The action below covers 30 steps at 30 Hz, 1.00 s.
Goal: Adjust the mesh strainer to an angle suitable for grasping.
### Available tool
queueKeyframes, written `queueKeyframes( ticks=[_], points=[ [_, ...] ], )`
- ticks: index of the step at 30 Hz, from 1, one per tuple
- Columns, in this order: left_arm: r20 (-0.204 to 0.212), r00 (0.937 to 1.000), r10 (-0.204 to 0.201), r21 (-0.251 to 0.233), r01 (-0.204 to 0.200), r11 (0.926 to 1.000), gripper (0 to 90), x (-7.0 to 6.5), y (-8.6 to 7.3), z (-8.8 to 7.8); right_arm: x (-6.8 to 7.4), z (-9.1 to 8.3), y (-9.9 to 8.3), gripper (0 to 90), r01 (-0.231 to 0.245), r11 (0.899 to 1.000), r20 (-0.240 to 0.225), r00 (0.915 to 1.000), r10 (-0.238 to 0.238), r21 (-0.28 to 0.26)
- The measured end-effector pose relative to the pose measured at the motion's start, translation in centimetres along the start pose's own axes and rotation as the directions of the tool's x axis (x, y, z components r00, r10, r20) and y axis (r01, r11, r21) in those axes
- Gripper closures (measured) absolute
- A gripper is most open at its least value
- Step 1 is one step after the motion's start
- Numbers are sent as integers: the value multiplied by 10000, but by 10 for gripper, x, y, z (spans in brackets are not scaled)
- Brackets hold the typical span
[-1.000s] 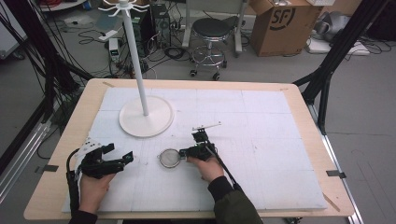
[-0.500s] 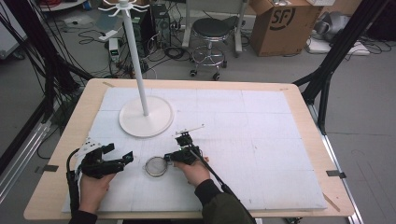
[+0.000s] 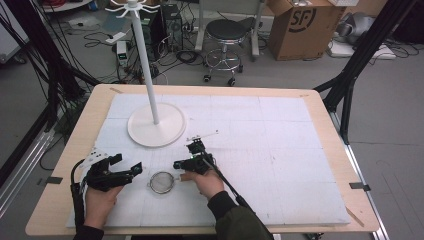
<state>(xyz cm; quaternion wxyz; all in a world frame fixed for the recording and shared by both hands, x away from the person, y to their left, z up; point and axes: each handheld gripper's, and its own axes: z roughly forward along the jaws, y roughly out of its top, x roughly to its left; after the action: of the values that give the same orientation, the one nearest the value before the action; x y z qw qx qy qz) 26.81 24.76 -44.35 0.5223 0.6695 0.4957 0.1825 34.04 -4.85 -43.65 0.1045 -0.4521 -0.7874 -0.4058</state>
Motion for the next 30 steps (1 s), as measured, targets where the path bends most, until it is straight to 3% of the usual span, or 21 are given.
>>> queueKeyframes(
  ticks=[5,13,20,25,30],
  points=[
    [-18,10000,-3,-13,3,10000,72,0,0,-1,-8,-32,-8,897,10,9993,179,9998,-4,-385],
    [-9,10000,-11,-7,11,10000,72,0,0,-1,-30,-76,-48,897,-454,9949,493,9975,500,-897],
    [-25,10000,39,-9,-39,10000,73,-1,0,-1,-44,-77,-69,896,-897,9935,609,9937,941,-704],
    [-18,10000,1,-2,-1,10000,73,0,0,-1,-48,-71,-68,897,-938,9931,671,9929,985,-711],
    [-23,10000,12,14,-12,10000,73,1,0,0,-51,-65,-65,897,-1070,9906,318,9934,1100,-852]
  ],
)
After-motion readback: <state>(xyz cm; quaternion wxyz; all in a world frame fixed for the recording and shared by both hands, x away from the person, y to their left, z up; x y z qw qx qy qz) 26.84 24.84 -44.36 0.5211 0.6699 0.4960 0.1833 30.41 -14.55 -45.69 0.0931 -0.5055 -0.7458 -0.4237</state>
